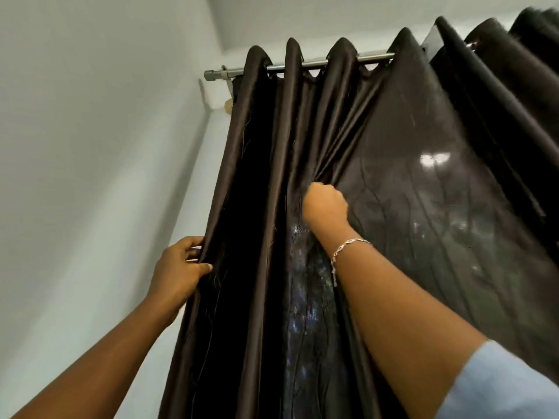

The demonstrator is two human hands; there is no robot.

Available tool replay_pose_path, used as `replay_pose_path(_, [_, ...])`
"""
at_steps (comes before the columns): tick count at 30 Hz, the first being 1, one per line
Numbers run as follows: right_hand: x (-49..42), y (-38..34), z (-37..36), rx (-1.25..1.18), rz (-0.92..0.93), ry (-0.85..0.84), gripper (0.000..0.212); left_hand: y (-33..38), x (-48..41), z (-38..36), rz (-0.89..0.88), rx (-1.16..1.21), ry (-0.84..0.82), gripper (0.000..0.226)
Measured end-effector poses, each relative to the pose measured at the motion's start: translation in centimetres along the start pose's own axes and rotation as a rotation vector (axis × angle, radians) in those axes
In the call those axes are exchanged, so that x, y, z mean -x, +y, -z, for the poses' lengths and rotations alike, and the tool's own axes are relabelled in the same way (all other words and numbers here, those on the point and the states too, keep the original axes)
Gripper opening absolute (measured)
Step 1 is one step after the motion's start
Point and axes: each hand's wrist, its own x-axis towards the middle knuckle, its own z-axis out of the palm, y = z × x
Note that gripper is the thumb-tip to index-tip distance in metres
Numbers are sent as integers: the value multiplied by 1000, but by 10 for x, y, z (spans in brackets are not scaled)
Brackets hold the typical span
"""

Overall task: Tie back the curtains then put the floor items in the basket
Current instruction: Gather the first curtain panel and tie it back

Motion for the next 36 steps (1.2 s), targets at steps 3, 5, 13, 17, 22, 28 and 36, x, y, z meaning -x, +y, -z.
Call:
replay_pose_path(3, [-7,-44,-8,-99,73,-52,32,-2,-2,9,-21,8,-37,45])
replay_pose_path(5, [-8,-74,-17,-163,123,-78,34,-2,-3,16,-35,16,-53,44])
replay_pose_path(13, [-12,-128,-40,-348,121,-162,34,-5,0,28,-90,29,-61,21])
replay_pose_path(17, [-9,-95,-37,-343,83,-184,32,-4,5,20,-94,66,-75,14])
replay_pose_path(22, [-6,-39,-17,-397,-22,-105,69,3,4,6,-75,35,-73,37])
replay_pose_path(28, [-10,42,26,-192,-59,248,56,2,10,-6,-45,33,-68,35])
replay_pose_path(36, [-17,118,56,-98,-326,123,81,0,17,-9,36,11,-15,42])
